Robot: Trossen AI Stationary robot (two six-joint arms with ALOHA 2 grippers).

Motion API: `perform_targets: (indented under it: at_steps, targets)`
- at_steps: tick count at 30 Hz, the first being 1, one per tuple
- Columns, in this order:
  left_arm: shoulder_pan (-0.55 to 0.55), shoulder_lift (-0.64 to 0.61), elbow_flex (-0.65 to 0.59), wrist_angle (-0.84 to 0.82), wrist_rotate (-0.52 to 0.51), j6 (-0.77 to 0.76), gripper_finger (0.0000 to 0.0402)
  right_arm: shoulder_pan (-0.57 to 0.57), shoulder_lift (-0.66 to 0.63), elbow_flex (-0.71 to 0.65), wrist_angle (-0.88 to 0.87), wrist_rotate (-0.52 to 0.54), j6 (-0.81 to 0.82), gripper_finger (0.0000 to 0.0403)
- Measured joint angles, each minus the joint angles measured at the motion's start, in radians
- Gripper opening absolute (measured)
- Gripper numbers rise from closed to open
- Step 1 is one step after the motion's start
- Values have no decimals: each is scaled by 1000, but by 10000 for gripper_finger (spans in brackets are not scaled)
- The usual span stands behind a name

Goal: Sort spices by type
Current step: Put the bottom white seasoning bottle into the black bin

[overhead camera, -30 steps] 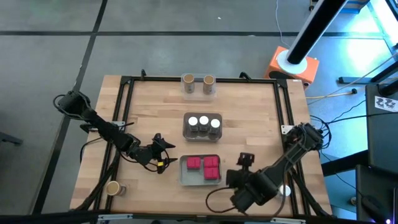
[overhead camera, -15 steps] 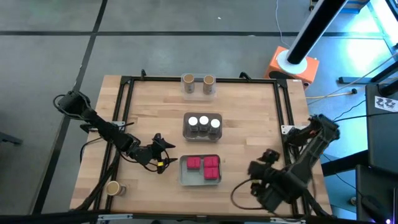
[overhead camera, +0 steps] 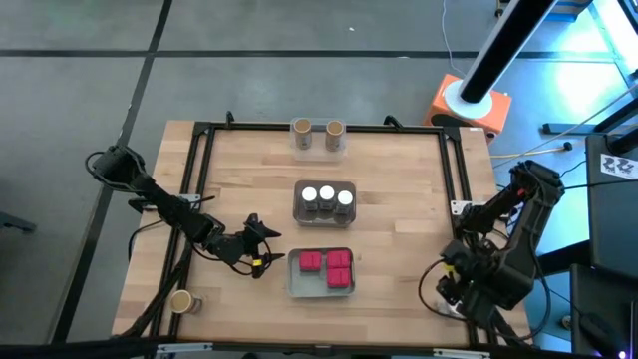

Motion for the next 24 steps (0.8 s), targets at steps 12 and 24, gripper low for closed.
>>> perform_targets:
  at_steps: [12,24]
  targets:
    - [0,0,0,0,0,-11,294,0,2,-40,215,-101,52,386]
    - [0,0,0,-1,0,-12,294,1,93,-40,286,-234,61,385]
